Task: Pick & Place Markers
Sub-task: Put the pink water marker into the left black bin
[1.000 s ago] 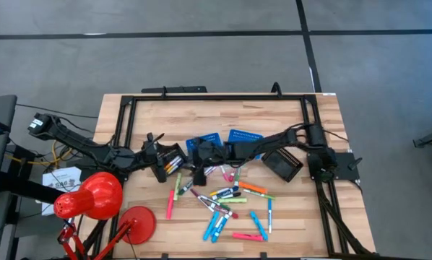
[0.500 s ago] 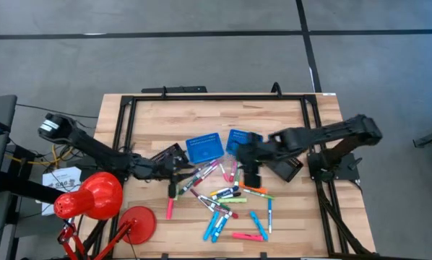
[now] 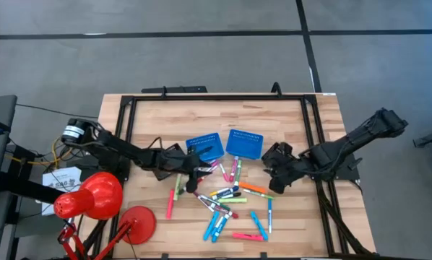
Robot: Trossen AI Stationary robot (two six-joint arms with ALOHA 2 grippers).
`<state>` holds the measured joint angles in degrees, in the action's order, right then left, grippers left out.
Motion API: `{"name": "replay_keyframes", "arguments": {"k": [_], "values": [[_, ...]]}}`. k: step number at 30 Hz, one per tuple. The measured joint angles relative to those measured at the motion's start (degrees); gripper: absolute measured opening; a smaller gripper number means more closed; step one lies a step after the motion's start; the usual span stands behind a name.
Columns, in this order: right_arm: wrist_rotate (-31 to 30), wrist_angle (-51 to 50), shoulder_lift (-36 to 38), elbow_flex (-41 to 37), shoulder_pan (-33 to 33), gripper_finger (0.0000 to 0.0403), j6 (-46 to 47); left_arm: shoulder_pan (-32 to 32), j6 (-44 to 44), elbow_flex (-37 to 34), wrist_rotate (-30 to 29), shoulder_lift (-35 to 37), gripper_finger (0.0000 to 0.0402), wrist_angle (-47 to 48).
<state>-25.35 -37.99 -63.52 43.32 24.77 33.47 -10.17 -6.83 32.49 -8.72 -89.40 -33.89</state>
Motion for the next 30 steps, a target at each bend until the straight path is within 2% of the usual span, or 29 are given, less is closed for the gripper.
{"name": "replay_keyframes", "arguments": {"k": [3,5,12,23,26,30], "values": [[-0.05,8.26,1.53,-4.73,-0.63,0.0118,-2.95,0.43,-1.85,0.04,-0.38,-2.18,0.0122,0.43],[1.0,9.68,1.76,-5.28,-1.57,0.0118,-6.24,0.43,-2.26,0.04,-1.14,-4.17,0.0122,0.5],[1.42,11.96,1.67,-5.26,-3.54,0.0118,-6.93,-0.24,-2.57,-0.04,-7.91,-9.82,0.0122,0.47],[1.51,14.1,1.66,-5.26,-3.54,0.0118,-6.99,-0.79,-3.64,-0.37,-9.32,-8.65,0.0122,0.64],[1.56,14.36,1.66,-5.26,-3.54,0.0118,-7.04,-1.8,-4.18,0.87,-9.27,-4.92,0.0118,7.72],[1.56,14.5,1.63,-5.26,-3.54,0.0118,-7.12,-2.15,-6.79,7.57,-9.17,-0.38,0.0112,27.58]]}}
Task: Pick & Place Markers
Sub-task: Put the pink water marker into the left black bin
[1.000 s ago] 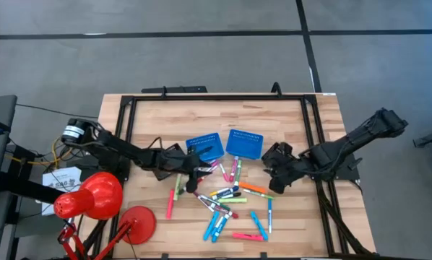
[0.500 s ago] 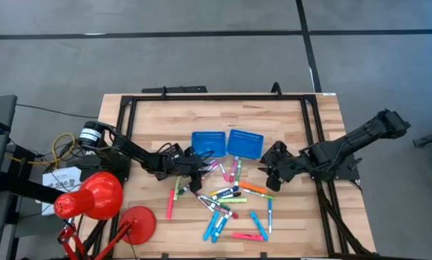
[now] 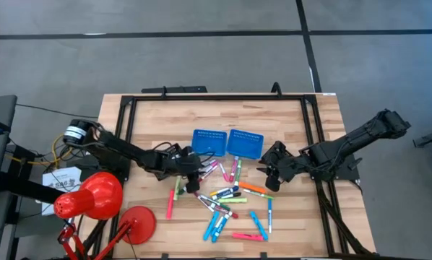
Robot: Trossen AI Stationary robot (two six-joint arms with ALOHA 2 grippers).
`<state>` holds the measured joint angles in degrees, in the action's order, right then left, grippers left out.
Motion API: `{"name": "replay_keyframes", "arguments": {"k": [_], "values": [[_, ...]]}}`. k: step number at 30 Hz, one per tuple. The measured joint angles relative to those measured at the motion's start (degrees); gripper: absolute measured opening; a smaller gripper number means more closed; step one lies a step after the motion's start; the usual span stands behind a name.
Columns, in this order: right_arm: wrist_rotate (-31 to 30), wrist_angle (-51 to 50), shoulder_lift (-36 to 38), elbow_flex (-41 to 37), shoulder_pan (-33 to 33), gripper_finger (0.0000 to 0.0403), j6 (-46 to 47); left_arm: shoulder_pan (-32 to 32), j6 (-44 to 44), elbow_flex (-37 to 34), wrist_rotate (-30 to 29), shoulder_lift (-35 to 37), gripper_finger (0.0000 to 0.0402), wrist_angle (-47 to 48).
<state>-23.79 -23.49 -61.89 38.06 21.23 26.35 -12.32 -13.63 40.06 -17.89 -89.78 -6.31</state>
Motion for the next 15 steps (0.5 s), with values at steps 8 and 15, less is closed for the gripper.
{"name": "replay_keyframes", "arguments": {"k": [8,15], "values": [[0.0,0.25,0.0,0.0,0.0,0.0118,0.0,0.56,-0.37,8.8,1.53,-1.85,0.0113,10.86],[0.0,0.41,0.0,0.0,0.0,0.0118,0.0,2.51,-0.39,8.74,0.33,-8.35,0.0113,10.84]]}}
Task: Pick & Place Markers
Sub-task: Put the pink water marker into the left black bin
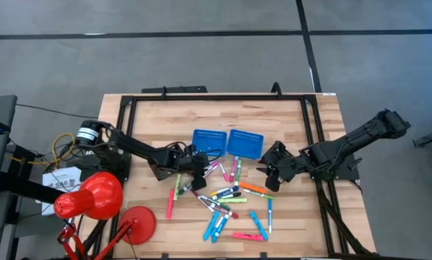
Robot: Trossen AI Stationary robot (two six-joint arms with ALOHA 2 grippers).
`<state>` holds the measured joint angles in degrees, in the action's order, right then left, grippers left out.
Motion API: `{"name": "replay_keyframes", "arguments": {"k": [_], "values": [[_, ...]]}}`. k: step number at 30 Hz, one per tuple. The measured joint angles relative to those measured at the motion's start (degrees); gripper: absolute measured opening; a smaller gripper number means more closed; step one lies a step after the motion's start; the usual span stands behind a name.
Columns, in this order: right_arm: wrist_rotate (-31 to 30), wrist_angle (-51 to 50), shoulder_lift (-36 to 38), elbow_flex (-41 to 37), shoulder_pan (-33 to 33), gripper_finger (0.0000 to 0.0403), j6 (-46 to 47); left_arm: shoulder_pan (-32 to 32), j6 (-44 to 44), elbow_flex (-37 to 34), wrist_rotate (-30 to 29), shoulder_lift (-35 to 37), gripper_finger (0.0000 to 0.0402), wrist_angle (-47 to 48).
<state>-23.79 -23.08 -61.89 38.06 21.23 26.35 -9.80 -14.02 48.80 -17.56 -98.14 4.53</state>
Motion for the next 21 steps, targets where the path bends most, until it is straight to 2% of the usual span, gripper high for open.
{"name": "replay_keyframes", "arguments": {"k": [11,21], "values": [[-0.02,0.03,-0.01,0.0,0.0,0.0118,-1.38,-0.24,-1.7,0.0,-0.02,-1.63,0.0113,-2.9],[-0.02,0.39,-0.02,0.02,0.0,0.0118,-1.38,-0.37,-2.97,0.24,-2.75,-7.49,0.0113,-4.99]]}}
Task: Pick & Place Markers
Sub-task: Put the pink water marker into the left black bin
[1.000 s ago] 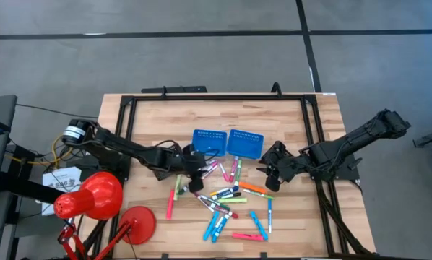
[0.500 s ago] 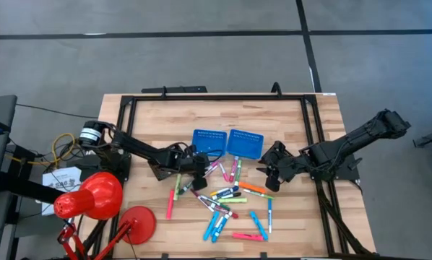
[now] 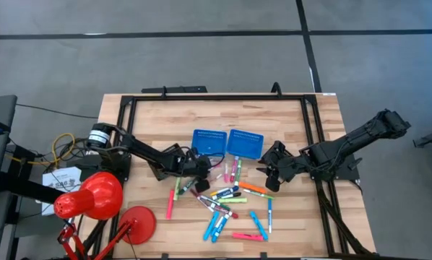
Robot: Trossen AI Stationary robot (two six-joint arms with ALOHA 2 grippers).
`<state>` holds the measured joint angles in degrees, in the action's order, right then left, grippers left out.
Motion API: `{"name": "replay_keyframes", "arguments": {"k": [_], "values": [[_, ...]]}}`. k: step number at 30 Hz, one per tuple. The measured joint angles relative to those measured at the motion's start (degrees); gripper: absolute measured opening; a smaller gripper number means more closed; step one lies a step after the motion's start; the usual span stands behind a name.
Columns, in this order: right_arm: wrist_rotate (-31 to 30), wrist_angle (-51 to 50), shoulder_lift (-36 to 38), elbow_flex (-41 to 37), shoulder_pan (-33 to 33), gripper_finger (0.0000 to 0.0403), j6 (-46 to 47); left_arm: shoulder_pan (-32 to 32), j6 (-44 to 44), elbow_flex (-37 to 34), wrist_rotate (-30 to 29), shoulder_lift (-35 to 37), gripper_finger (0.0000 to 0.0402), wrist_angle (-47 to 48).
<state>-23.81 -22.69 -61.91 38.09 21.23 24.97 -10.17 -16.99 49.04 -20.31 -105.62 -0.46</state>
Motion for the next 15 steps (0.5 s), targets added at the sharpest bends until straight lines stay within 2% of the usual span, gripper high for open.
{"name": "replay_keyframes", "arguments": {"k": [4,10,15], "values": [[0.0,-0.01,0.0,0.0,0.0,0.0118,0.0,0.03,0.06,-0.11,0.19,0.6,0.0099,-0.05],[0.0,0.06,0.0,0.0,0.0,0.0118,0.02,-0.1,0.33,-0.35,-0.35,2.18,0.0025,0.94],[0.0,0.06,0.0,0.0,0.0,0.0118,0.0,-2.66,0.1,-0.34,-1.89,10.08,0.0032,3.54]]}}
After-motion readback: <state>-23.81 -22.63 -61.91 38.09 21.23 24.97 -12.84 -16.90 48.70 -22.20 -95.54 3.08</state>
